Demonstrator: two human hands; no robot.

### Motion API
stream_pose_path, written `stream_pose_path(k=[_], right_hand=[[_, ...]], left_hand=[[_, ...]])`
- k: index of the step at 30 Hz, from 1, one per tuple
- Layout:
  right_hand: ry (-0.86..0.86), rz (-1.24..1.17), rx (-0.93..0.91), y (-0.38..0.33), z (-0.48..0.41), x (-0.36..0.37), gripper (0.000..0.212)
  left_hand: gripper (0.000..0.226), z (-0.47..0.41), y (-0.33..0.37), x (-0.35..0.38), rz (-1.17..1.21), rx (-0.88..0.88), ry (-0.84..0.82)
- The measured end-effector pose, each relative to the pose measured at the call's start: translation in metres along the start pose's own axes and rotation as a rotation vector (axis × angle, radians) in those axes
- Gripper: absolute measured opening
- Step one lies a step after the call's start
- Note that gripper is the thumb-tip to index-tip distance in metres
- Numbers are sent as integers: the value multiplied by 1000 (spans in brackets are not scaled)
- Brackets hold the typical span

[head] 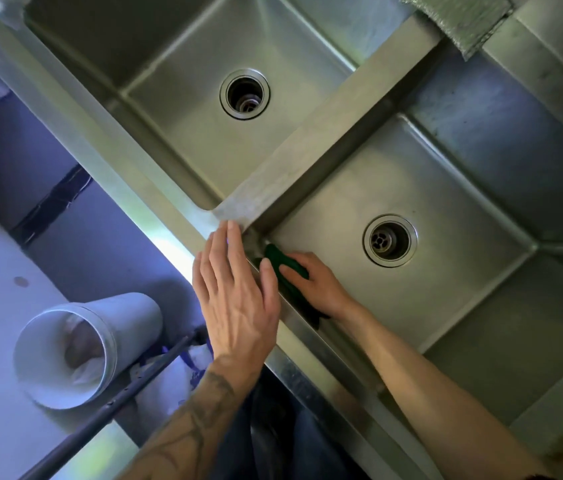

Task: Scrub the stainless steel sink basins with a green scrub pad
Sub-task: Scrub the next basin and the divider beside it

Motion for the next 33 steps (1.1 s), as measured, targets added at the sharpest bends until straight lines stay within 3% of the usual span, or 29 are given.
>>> stream_pose_path(k=[4,9,15,18,22,27,33], right_hand=[[22,101,46,14,5,2,31],[62,-33,-45,3,31,2,33],[-19,121,123,22,14,1,37],[54,33,-17,3,33,-1,36],[21,-48,-69,-4,47,-3,40],[-62,141,112,25,36,-6,39],[31,-55,-61,5,71,-10,37]], left_hand=[[60,4,1,4,-15,-29,62],[58,6,0,6,-43,5,89],[57,5,2,3,-50,11,102],[57,4,3,2,-52,4,107],[58,6,5,0,-63,13,113],[61,7,5,-1,-66,11,105],[63,7,6,-4,-38,-10,113]])
Point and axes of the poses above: each hand's wrist, its own z-axis away from the middle knuckle, its own x-axis out of the palm, y = z × x, the point moved 6 cm from there along -z, towards the middle knuckle, and after that the axes turned 3 degrees about -x, right-handed, at the moved point
